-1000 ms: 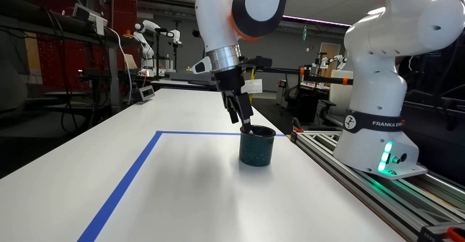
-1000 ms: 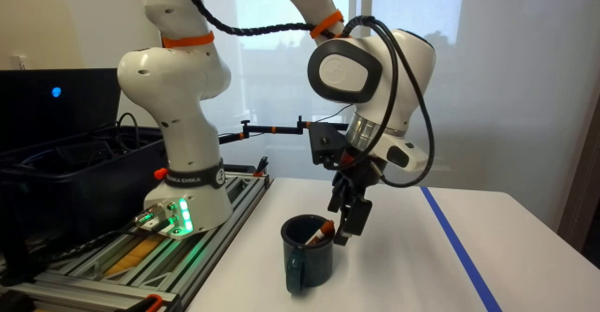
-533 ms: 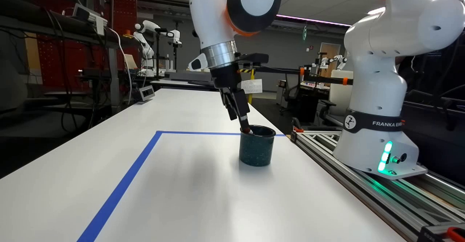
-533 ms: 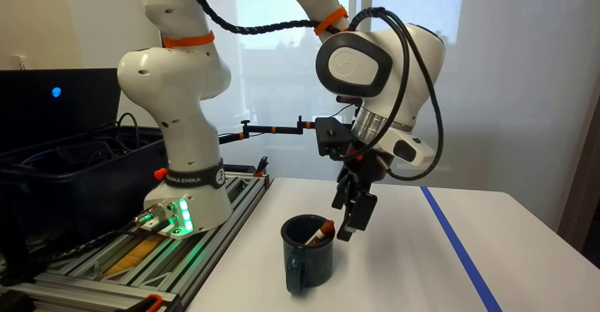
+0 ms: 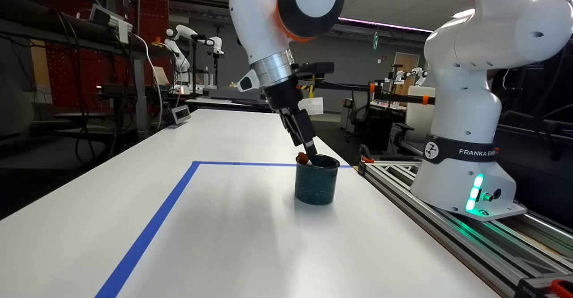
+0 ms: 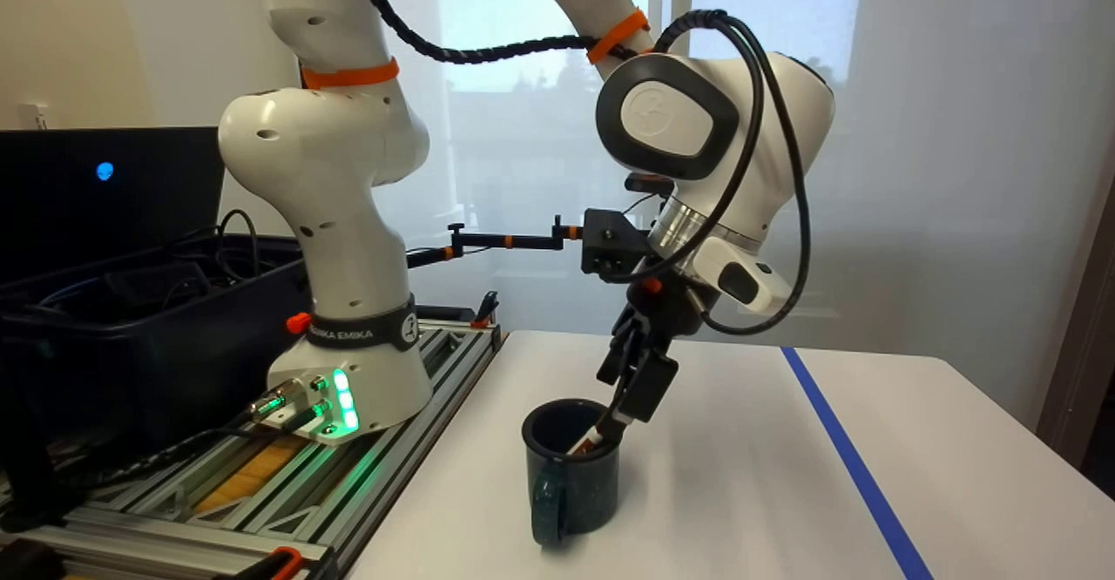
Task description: Take the red marker out of the mug.
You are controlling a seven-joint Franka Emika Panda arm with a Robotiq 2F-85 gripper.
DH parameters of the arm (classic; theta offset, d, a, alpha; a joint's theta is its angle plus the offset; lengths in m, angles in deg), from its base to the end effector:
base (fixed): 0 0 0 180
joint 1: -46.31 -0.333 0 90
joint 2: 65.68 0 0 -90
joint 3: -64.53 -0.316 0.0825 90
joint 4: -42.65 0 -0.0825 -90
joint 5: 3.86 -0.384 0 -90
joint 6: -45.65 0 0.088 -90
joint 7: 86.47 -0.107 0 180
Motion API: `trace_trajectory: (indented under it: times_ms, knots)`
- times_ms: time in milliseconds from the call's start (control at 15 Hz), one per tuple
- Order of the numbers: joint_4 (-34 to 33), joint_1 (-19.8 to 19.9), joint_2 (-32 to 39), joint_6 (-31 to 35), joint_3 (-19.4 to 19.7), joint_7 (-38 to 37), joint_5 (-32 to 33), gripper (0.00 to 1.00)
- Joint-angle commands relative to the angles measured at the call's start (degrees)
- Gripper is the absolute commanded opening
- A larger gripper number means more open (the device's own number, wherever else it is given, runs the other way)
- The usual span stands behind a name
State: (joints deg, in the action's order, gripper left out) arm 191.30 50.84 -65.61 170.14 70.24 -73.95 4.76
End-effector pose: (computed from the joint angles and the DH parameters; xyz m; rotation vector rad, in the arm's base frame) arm 0.3823 -0.0749 0.2301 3.0408 0.2310 -0.6726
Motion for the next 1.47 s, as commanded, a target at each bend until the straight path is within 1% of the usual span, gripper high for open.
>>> trace_trajectory:
  times_ms: [0,333,400,533,600,667,733,800,867,933,1000,1200,1400]
  knots:
    - [-1.50,0.31,1.20,-1.26,-0.13,-1.15,0.91,0.66]
    - [-2.24,0.64,2.49,-0.85,0.18,-0.59,0.63,0.25]
    - [-2.38,0.63,2.66,-0.87,0.19,-0.70,0.76,0.22]
    - [-2.61,0.62,2.87,-0.86,0.19,-0.50,0.61,0.21]
    - [-2.68,0.62,2.94,-0.84,0.19,-0.49,0.59,0.21]
    - [-2.67,0.60,2.90,-0.86,0.17,-0.57,0.69,0.24]
    - [-2.66,0.60,2.89,-0.83,0.16,-0.50,0.62,0.22]
    - [-2.65,0.59,2.88,-0.92,0.14,-0.44,0.58,0.07]
    - [-2.68,0.57,2.77,-1.25,0.11,-0.24,0.47,0.04]
    - [-2.63,0.58,2.28,-2.00,0.09,0.26,0.18,0.03]
    - [-2.62,0.58,1.80,-2.71,0.07,0.70,-0.04,0.05]
    - [-4.16,0.57,0.46,-7.53,-0.04,2.30,-0.55,0.05]
    - [-7.50,0.58,0.03,-13.86,-0.08,3.79,-1.50,0.05]
